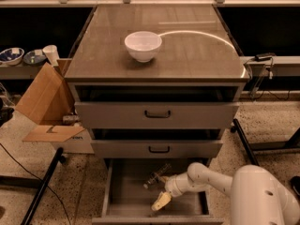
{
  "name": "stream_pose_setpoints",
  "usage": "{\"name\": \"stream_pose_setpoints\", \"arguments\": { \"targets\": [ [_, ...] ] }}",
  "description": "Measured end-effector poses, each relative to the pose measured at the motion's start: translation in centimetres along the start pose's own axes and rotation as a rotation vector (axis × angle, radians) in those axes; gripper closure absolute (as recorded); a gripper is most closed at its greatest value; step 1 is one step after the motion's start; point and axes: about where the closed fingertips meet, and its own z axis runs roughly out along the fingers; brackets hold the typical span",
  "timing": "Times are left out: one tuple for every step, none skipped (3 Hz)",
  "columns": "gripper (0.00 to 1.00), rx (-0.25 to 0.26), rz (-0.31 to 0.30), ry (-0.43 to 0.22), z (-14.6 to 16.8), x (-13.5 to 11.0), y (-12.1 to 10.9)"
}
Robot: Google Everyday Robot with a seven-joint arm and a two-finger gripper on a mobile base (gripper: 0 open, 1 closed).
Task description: Pick water bottle from bottom drawer and place on counter
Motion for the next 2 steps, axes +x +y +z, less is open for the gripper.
{"name": "stream_pose_setpoints", "arguments": {
  "targets": [
    [0.00, 0.048, 0.036, -0.072, 0.58, 0.27, -0.62],
    [0.00, 0.115, 0.064, -0.158, 0.27, -0.70, -0.98]
  ]
}}
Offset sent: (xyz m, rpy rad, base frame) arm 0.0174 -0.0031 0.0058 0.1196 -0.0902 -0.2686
